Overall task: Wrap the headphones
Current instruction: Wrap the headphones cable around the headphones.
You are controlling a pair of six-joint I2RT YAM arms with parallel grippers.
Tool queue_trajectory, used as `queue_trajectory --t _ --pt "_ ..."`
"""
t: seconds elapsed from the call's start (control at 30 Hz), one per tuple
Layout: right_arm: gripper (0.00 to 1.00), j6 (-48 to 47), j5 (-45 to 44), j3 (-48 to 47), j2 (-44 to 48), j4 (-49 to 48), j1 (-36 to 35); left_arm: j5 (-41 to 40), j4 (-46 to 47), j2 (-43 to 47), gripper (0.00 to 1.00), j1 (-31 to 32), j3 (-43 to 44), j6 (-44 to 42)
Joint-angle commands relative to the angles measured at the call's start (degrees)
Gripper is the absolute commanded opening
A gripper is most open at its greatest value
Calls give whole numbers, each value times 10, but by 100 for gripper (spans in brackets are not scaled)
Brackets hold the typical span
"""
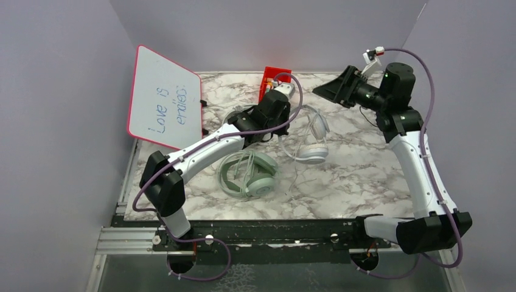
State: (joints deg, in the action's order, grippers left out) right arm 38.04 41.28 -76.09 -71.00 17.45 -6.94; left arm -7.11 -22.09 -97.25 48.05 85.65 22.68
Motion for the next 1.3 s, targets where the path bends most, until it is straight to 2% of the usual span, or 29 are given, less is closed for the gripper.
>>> queue_trajectory --t 0.0,0.07,0.17,0.23,0.3,0.4,0.43,0.5,0.6,0.7,0.83,0.93,1.1,1.27 --pt "77 -107 -125 -27 -1 146 43 5 26 47 0 -8 11 5" --pt "83 -111 -129 -2 -1 177 94 14 25 51 0 -15 12 6" --pt "85 -98 -101 48 -38 239 150 17 23 54 0 -18 9 7" --pt "85 -86 -64 94 -56 249 142 20 27 53 0 -19 5 10" --pt "85 -42 -27 167 -34 205 134 28 31 50 0 -19 4 14" --pt "84 28 -84 249 2 177 126 33 34 50 0 -19 5 15" --pt "82 45 -94 268 2 174 121 32 34 51 0 -19 4 15" --pt "71 96 -119 295 -14 191 96 32 35 54 0 -19 4 14" --pt "68 188 -215 293 -46 233 13 35 35 58 0 -19 2 13" --pt "71 257 -265 276 -81 258 -52 33 38 58 0 -19 -3 13" --pt "71 326 -292 300 -100 265 -69 43 49 58 0 -19 -12 19" --pt "67 348 -294 323 -111 237 -73 51 56 59 0 -19 -15 21" --pt "63 366 -302 302 -165 240 -98 49 59 65 0 -19 -19 19" --pt "53 404 -295 319 -191 218 -104 48 60 72 0 -19 -24 18"
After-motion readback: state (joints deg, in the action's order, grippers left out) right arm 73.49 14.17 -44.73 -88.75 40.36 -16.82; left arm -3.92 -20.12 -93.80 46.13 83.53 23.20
